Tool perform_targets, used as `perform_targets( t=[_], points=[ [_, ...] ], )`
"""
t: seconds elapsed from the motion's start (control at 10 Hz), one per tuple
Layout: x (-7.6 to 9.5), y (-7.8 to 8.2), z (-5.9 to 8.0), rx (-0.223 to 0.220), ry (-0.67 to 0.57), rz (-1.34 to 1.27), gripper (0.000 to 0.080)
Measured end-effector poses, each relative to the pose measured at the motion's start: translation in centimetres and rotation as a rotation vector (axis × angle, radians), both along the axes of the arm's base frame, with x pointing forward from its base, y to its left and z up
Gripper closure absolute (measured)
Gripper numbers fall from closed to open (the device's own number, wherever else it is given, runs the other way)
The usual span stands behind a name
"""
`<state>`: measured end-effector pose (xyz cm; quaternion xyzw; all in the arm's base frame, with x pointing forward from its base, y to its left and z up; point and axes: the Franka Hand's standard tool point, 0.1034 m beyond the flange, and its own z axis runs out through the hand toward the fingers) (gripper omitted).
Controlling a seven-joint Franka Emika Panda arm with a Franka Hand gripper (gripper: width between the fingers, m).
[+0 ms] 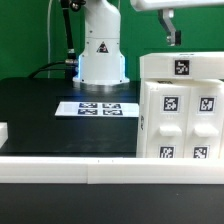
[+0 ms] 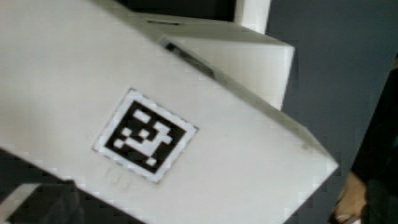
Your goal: Assemble cabinet
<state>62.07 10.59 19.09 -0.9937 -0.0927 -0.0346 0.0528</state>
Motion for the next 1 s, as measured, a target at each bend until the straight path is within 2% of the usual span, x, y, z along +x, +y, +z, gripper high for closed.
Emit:
perform_targets(
  t=[0.2,0.4,0.5,0.7,0.8,1.0],
  points=[
    [-0.1,0.1,-0.3,-0.012,-0.018,0.200,0.0002],
    [-0.3,0.0,-0.7,-0.048,-0.042,0.492,0.0002],
    [-0.4,-0.1,-1.0,-0.053,-0.043,0.531,0.0002],
    [-0.4,-0.8,-1.5,-0.082,-0.054,0.782,0.0002],
    [-0.5,-1.0,-1.9,-0.087,-0.056,0.862,0.0002],
    [-0.6,-1.4,-2.6,-0.084,-0.043,0.843,0.0002]
  ],
)
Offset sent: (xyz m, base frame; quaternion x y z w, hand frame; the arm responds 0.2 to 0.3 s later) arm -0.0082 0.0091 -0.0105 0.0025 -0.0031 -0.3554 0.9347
